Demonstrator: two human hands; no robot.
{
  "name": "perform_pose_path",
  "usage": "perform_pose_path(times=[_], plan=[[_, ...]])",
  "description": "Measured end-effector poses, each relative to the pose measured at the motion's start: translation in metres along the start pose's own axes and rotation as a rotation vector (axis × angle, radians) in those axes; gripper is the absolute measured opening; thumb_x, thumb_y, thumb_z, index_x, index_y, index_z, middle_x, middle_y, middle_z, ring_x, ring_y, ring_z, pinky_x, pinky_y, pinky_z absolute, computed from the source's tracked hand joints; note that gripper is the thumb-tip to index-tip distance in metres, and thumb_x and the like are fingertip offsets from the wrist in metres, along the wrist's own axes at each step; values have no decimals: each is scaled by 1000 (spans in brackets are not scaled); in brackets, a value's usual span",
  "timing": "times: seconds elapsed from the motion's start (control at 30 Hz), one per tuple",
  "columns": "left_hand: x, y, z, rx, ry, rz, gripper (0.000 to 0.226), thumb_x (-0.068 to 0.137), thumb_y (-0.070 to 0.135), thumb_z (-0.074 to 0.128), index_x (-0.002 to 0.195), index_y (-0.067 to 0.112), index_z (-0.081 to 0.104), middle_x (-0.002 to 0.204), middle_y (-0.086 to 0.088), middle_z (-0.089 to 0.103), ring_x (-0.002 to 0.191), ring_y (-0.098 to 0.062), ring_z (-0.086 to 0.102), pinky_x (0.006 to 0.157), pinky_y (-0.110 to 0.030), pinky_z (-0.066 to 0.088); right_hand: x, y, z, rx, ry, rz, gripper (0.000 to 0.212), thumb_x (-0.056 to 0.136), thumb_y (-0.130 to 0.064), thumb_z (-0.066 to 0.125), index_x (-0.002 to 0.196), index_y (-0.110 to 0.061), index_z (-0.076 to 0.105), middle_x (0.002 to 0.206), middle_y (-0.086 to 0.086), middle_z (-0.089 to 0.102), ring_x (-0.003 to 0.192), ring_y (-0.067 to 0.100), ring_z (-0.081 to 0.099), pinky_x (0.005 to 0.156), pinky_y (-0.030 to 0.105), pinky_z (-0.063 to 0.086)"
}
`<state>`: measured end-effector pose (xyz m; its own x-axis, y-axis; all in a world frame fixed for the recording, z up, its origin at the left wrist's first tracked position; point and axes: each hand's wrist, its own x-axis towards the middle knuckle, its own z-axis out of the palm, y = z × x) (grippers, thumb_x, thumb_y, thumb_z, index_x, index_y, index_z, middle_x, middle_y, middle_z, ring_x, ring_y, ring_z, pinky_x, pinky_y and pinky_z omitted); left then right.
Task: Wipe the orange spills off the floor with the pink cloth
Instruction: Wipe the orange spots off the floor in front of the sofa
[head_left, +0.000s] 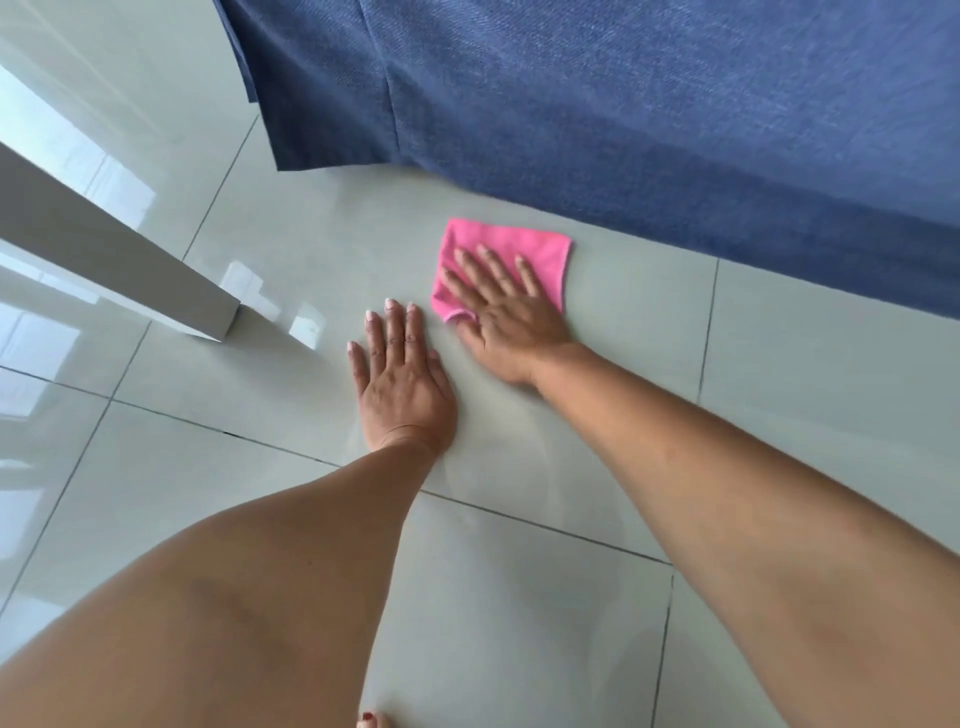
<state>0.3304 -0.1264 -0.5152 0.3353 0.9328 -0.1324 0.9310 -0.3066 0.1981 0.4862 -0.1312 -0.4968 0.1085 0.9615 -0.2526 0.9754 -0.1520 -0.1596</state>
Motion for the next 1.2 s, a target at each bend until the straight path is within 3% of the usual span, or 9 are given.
perform_pose_path(times=[0.13, 0.23, 0.5, 0.67, 0.77, 0.83, 1.0, 1.1, 1.2], plan=[[5, 6, -10, 8, 56, 25, 59, 94, 25, 38, 153, 23, 31, 157, -8, 32, 146, -30, 22, 121, -46, 7, -93, 32, 24, -17, -5, -81, 63, 97, -49, 15, 157, -30, 10, 165, -4, 6, 153, 19, 4, 122, 48, 3], [13, 33, -18, -4, 88, 144, 57, 90, 20, 43, 148, 20, 40, 142, -9, 45, 134, -31, 36, 119, -46, 14, -163, 84, 34, -5, 22, 103, 60, 99, -47, 16, 157, -32, 10, 165, -7, 4, 153, 18, 2, 122, 48, 2], [8, 136, 20, -36, -37, 279, 57, 102, 31, 23, 157, 22, 14, 166, -2, 5, 153, -24, -4, 123, -44, -6, -158, 189, 14, 168, 118, 776, 59, 101, -41, 13, 157, -30, -2, 166, -4, -9, 152, 17, -11, 121, 48, -7], [6, 151, 32, 8, -20, 241, 58, 101, 38, 21, 157, 27, 17, 166, -2, 8, 153, -25, -1, 122, -47, -4, -120, 146, 12, 46, 87, 426, 61, 100, -47, 17, 157, -30, 0, 165, -5, -8, 152, 19, -10, 121, 49, -7], [5, 151, 33, -2, -6, 235, 58, 99, 39, 21, 156, 27, 19, 166, -2, 10, 153, -25, 1, 122, -47, -3, -167, 135, 25, 18, 42, 184, 61, 99, -49, 16, 157, -31, 4, 165, -7, -3, 152, 18, -5, 122, 48, -4], [4, 152, 32, 16, -4, 229, 58, 99, 39, 20, 157, 27, 18, 166, -2, 10, 153, -25, 1, 122, -47, -3, -210, 153, 36, 20, 43, 171, 61, 99, -48, 15, 157, -32, 5, 165, -7, -1, 152, 17, -5, 122, 47, -2], [3, 153, 33, 38, 4, 228, 59, 100, 39, 18, 157, 26, 16, 166, -2, 7, 153, -25, -1, 122, -48, -3, -275, 253, 35, 91, 136, 632, 63, 95, -47, 9, 157, -31, 7, 166, -6, 1, 152, 15, -4, 122, 46, 0], [4, 154, 33, 45, 7, 227, 60, 99, 39, 17, 157, 26, 16, 166, -3, 7, 153, -26, -1, 122, -48, -3, -252, 291, 22, 180, 195, 931, 59, 100, -42, 12, 157, -28, 4, 166, -3, -3, 152, 18, -6, 122, 47, -3], [4, 154, 33, 59, 2, 234, 60, 99, 39, 16, 158, 25, 14, 166, -3, 6, 153, -26, -2, 122, -49, -3, -200, 289, 10, 242, 187, 1052, 59, 102, -41, 15, 157, -25, 2, 166, 0, -7, 152, 22, -9, 121, 51, -5]])
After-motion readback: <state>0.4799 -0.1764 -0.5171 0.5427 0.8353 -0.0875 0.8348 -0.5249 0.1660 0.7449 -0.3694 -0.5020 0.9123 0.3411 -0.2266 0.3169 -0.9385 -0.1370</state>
